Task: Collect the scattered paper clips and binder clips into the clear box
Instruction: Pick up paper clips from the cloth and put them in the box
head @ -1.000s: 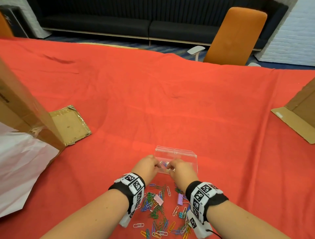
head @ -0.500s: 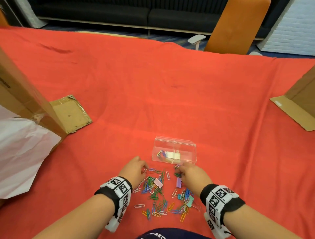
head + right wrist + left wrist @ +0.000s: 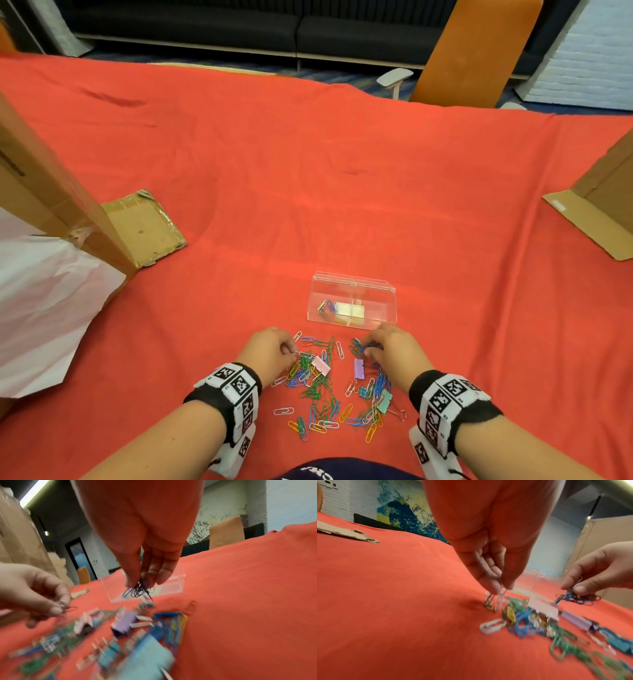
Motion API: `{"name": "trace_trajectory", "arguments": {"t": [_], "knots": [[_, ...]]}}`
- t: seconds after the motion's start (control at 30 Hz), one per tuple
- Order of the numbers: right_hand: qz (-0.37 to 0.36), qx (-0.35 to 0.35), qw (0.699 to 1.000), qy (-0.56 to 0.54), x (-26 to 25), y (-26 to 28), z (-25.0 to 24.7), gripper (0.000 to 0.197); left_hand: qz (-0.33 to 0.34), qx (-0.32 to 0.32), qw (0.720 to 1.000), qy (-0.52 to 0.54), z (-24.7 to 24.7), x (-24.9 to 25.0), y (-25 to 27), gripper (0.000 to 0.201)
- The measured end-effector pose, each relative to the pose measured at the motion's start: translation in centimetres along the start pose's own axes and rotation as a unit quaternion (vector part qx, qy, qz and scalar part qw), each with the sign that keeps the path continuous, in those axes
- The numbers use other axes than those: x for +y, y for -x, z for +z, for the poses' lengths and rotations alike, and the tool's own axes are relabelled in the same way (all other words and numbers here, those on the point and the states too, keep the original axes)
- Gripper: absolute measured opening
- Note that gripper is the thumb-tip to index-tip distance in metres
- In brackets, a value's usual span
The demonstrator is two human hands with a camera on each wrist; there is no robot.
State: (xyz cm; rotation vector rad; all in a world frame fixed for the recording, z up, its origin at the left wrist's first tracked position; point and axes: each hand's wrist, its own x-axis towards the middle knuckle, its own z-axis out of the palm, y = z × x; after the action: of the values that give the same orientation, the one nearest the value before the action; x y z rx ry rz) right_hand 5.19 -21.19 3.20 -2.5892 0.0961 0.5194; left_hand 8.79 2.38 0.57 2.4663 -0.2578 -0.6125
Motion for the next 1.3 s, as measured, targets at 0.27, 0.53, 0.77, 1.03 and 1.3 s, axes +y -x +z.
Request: {"name": "trace_trajectory", "arguments": {"t": [0.27, 0.53, 0.77, 1.03, 1.3], "knots": [[-0.026, 0.115, 0.972, -0.203, -3.9, -0.8, -2.3, 0.018, 0.104, 0.089, 0.983, 0.118, -3.3, 5.1, -1.2, 0.028], [-0.018, 0.173, 0.929, -0.326, -5.6, -3.7, -3.2, 0.024, 0.114, 0.163, 0.966, 0.163, -3.8, 7.5, -3.9, 0.013], [-0.002, 0.115, 0.966, -0.230, -4.8, -4.7, -2.3, 0.021, 0.064, 0.138, 0.979, 0.134, -2.9, 6.5, -5.3, 0.015], [-0.105, 0.082, 0.990, -0.054, -3.0, -1.5, -1.6, 0.013, 0.041, 0.109, 0.991, 0.059, -2.1, 3.0, -3.1, 0.015], [0.001, 0.011, 0.991, 0.131, -1.4, -1.6, 2.3, 0.029, 0.044, -0.018, 0.994, -0.101, 0.5, 0.9, -2.0, 0.035]]}}
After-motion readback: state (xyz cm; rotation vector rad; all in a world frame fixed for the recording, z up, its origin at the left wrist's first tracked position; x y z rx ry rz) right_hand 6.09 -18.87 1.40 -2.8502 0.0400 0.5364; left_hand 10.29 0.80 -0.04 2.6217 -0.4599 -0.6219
